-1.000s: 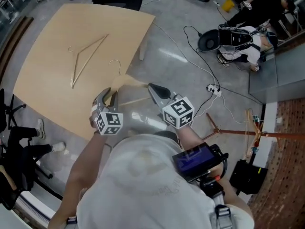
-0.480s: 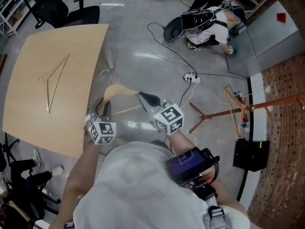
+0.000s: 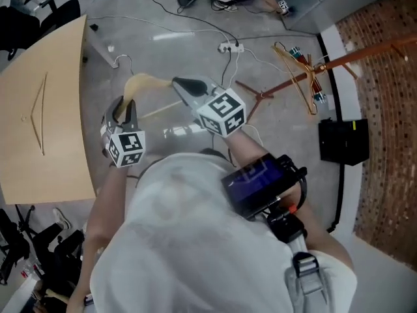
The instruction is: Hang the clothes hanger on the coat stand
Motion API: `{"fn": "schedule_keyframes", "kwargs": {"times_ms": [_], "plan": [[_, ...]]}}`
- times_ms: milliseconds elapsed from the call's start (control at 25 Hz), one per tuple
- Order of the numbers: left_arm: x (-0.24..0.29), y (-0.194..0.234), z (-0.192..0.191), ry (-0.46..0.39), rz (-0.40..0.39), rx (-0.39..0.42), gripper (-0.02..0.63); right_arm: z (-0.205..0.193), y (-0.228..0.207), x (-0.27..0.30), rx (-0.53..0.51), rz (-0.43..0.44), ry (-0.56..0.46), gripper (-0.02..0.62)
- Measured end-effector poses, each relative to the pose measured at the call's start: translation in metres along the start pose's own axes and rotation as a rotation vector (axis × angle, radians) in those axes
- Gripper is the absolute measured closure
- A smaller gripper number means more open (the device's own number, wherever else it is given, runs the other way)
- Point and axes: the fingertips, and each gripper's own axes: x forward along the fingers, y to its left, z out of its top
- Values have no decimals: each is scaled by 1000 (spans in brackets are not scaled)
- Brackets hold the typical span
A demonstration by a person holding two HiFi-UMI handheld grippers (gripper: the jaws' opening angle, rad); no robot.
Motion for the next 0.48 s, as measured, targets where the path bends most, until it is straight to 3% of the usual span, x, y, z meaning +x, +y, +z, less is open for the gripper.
{"fn": "schedule_keyframes", "kwargs": {"times_ms": [480], "plan": [[17,-130,71,-98,-195,120,500,-38,-57,-125,72,-161,-43,581]]}}
